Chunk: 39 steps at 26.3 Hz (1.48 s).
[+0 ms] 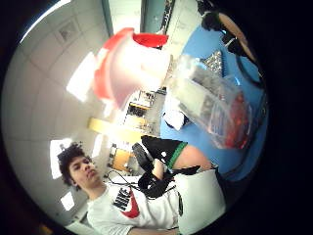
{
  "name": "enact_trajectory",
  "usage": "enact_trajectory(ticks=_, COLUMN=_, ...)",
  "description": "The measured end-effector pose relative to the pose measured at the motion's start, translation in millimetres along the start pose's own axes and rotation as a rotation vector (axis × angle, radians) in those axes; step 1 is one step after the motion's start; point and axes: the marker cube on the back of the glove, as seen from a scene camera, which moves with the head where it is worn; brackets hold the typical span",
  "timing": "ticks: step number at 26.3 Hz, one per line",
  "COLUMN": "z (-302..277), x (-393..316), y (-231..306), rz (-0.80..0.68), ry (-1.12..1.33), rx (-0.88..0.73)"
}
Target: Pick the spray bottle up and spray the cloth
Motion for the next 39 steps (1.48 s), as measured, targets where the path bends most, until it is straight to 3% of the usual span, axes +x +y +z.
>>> enact_trajectory(ticks=6, z=33.5, x=1.8, y=-10.8, rz=0.016, ry=-0.154, rx=-0.057)
enact_trajectory(ticks=15, z=46.2, x=-3.7, y=-6.6, rz=-0.007, ry=-0.173, rx=0.030)
enact_trajectory(ticks=39, z=53.9, x=-12.6, y=-11.6, rz=-0.043, ry=-0.222, rx=0.017)
